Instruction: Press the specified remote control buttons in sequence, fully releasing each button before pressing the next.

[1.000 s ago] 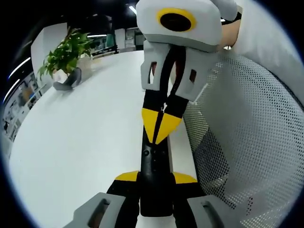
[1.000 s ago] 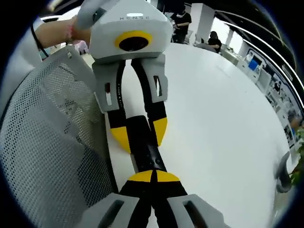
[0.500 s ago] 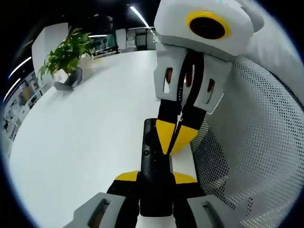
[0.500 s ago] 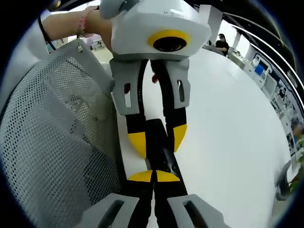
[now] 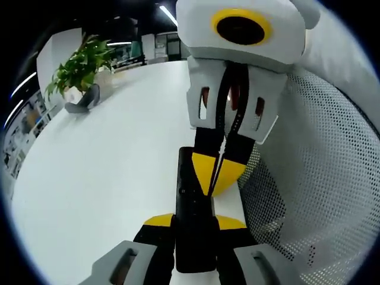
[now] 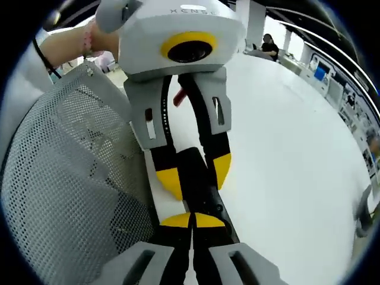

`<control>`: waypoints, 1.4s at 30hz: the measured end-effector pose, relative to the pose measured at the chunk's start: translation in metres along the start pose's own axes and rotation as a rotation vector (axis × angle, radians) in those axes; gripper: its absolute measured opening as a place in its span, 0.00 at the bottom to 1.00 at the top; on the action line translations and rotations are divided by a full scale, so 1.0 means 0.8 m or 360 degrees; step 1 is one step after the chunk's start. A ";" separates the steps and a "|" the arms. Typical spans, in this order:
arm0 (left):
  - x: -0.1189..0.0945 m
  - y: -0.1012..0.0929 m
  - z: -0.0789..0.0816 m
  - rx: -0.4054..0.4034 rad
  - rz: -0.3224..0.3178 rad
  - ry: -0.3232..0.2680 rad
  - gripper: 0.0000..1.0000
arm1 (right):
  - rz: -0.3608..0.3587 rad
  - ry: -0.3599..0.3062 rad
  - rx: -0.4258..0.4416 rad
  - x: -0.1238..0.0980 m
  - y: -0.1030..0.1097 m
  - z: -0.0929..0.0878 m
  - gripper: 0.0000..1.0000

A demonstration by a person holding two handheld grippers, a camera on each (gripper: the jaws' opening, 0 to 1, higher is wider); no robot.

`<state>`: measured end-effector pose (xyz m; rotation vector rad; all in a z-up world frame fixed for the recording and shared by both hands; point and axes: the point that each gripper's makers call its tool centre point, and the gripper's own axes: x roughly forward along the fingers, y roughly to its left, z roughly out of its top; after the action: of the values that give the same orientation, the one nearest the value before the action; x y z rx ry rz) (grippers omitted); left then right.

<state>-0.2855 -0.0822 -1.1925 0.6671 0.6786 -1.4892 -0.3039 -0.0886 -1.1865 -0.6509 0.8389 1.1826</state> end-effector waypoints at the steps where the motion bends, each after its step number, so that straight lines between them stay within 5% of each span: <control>1: 0.000 0.000 0.000 0.0004 0.0002 0.0002 0.24 | -0.0016 0.0001 -0.0020 0.000 0.000 0.000 0.00; 5: 0.001 -0.001 0.000 0.0009 0.0002 0.0011 0.24 | -0.0053 0.0033 -0.0117 -0.001 0.002 -0.001 0.00; 11: 0.002 0.000 -0.001 0.0008 0.0001 0.0007 0.24 | -0.0152 0.0011 -0.0089 -0.009 -0.022 0.003 0.00; 25: 0.001 -0.001 0.001 0.0017 -0.0004 0.0017 0.24 | -0.0067 0.0071 -0.0095 -0.001 -0.022 0.007 0.00; 30: 0.001 -0.001 0.001 0.0015 0.0001 0.0018 0.24 | -0.0084 0.0184 -0.0226 0.001 -0.021 0.006 0.00; 42: 0.000 -0.002 0.002 0.0014 0.0001 -0.0008 0.24 | -0.0013 0.0149 -0.0092 -0.001 -0.025 0.006 0.00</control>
<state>-0.2868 -0.0835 -1.1915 0.6697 0.6681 -1.4935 -0.2839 -0.0903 -1.1825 -0.7610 0.8821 1.1799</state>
